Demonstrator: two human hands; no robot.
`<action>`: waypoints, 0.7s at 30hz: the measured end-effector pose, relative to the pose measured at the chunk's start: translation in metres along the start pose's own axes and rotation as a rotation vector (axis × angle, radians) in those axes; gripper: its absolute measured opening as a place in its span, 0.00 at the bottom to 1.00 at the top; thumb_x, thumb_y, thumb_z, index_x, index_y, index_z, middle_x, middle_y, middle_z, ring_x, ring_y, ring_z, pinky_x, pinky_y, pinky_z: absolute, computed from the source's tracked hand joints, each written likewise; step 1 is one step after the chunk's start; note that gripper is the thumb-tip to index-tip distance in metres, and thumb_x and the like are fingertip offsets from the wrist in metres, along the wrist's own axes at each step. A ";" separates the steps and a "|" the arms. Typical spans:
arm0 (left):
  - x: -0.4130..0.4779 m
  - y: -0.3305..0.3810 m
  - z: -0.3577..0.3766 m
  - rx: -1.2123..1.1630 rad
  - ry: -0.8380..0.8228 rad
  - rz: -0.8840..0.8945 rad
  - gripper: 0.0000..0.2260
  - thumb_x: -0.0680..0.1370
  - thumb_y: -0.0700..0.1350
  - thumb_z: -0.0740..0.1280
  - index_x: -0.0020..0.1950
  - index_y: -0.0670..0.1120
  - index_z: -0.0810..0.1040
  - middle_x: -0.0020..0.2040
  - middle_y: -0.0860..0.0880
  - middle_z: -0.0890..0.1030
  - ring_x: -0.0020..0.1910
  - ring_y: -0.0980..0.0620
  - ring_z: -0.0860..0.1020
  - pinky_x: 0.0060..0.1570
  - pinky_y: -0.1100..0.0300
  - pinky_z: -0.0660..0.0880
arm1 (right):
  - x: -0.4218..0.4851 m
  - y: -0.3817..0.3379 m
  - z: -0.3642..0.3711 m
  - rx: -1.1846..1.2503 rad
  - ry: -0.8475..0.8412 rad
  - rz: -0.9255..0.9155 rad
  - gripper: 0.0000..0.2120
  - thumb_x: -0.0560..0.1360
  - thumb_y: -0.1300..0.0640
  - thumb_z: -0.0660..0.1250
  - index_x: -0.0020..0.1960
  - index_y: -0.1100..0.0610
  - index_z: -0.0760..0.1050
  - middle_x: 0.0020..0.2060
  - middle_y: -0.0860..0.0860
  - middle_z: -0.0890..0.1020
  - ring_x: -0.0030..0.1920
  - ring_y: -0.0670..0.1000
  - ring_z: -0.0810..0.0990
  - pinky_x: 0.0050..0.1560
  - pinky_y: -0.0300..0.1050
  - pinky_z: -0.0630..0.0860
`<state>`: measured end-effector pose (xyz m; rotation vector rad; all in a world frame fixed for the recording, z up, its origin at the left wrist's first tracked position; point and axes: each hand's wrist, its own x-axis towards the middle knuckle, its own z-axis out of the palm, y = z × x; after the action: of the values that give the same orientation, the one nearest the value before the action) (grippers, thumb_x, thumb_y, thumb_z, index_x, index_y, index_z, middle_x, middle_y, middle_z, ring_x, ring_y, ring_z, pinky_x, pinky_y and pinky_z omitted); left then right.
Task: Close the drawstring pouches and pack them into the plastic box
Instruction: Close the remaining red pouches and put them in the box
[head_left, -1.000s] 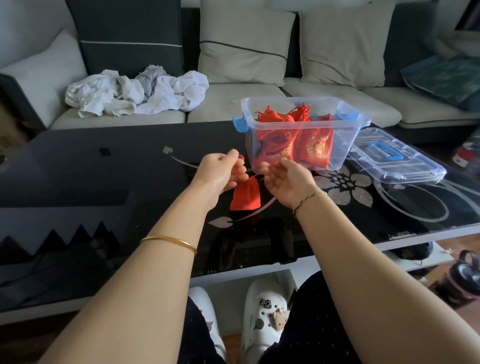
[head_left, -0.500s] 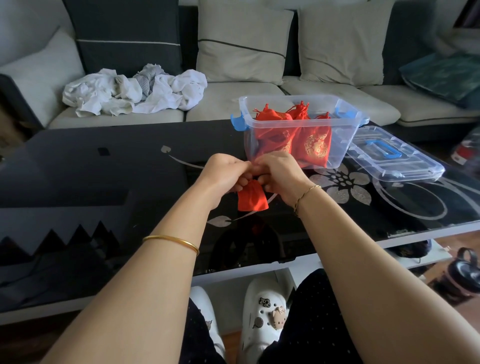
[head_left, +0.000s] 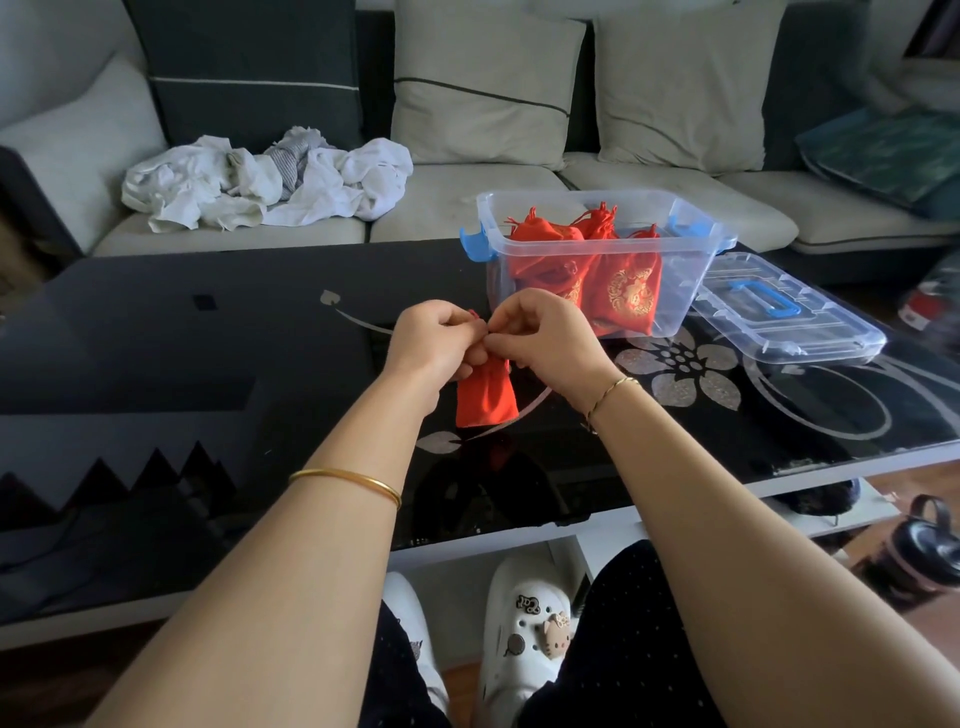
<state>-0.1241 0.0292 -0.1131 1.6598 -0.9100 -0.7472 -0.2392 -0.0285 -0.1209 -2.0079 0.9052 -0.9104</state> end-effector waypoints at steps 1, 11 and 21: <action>0.000 0.001 0.000 -0.013 0.010 -0.014 0.03 0.78 0.41 0.65 0.46 0.45 0.78 0.35 0.48 0.79 0.34 0.54 0.77 0.36 0.61 0.75 | 0.000 0.000 0.000 -0.006 0.012 -0.009 0.06 0.70 0.63 0.72 0.45 0.59 0.77 0.39 0.52 0.81 0.39 0.48 0.78 0.39 0.40 0.77; -0.001 0.005 -0.001 -0.164 0.068 -0.142 0.03 0.77 0.36 0.65 0.45 0.41 0.78 0.34 0.45 0.79 0.29 0.54 0.77 0.31 0.63 0.77 | -0.001 -0.008 0.004 -0.278 0.035 -0.173 0.04 0.71 0.62 0.69 0.46 0.60 0.80 0.40 0.50 0.79 0.43 0.50 0.78 0.44 0.41 0.77; 0.001 0.011 -0.005 -0.177 0.135 -0.093 0.07 0.77 0.33 0.63 0.52 0.39 0.78 0.35 0.45 0.79 0.31 0.54 0.80 0.35 0.63 0.81 | -0.001 -0.009 0.005 -0.316 0.000 -0.154 0.06 0.74 0.62 0.65 0.43 0.62 0.80 0.38 0.53 0.78 0.39 0.48 0.74 0.40 0.42 0.71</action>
<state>-0.1211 0.0290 -0.1007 1.5825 -0.6570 -0.7470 -0.2328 -0.0220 -0.1160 -2.3739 0.9519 -0.8948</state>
